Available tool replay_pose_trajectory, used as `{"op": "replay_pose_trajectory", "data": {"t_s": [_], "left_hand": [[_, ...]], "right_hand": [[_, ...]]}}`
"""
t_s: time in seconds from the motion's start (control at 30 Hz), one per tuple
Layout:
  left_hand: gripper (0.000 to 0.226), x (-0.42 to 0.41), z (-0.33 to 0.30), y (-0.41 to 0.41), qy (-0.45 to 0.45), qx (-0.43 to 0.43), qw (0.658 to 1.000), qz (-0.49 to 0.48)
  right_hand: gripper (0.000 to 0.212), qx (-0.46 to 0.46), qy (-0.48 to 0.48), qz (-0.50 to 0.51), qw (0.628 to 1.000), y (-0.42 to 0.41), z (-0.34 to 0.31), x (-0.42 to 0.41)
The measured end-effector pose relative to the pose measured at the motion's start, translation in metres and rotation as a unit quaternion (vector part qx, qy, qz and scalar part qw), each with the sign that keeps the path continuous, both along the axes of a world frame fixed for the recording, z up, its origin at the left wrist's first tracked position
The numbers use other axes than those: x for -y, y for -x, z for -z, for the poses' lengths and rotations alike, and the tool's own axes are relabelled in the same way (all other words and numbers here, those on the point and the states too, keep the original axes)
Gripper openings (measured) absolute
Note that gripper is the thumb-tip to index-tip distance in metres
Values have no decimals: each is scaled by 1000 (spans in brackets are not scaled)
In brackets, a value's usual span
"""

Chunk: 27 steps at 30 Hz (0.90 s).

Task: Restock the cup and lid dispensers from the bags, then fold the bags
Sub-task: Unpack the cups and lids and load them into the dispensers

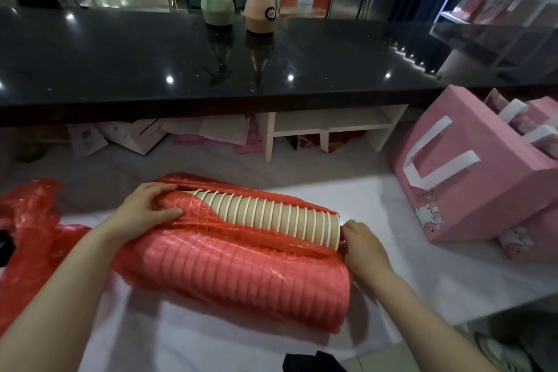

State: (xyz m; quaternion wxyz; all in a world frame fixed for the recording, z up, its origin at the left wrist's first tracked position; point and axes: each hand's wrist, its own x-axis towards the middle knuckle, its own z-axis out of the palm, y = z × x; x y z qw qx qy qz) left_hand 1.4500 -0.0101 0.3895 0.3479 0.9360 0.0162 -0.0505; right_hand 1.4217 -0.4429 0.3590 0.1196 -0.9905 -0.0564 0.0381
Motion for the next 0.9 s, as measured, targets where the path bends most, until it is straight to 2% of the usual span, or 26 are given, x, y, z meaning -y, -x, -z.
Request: {"op": "replay_pose_trajectory", "data": {"t_s": [0.1, 0.2, 0.27, 0.33, 0.4, 0.57, 0.63, 0.73, 0.9], "left_hand": [[71, 0, 0, 2, -1, -2, 1000, -13], [77, 1, 1, 6, -9, -5, 1000, -27], [80, 2, 1, 8, -13, -8, 999, -34], [84, 3, 1, 7, -13, -13, 999, -41], [90, 3, 1, 6, -13, -27, 998, -51], [100, -2, 3, 5, -10, -58, 995, -79], [101, -5, 5, 5, -5, -58, 995, -84], [99, -9, 6, 4, 3, -70, 994, -78], [84, -16, 6, 0, 26, -101, 991, -87]], "right_hand": [[21, 13, -26, -4, 1000, -1, -6, 4], [19, 78, -160, 41, 983, 2, -25, 2], [15, 58, -204, 71, 975, 0, -39, -6], [23, 23, -206, 78, 975, -4, -50, -17], [11, 19, -232, 76, 970, -8, -65, -30], [39, 68, -206, -9, 976, -17, -94, -42], [47, 47, -217, -39, 974, -22, -93, -37], [55, 2, -279, -21, 960, -23, -76, -32], [40, -64, -400, 22, 914, -26, -38, -17]]}}
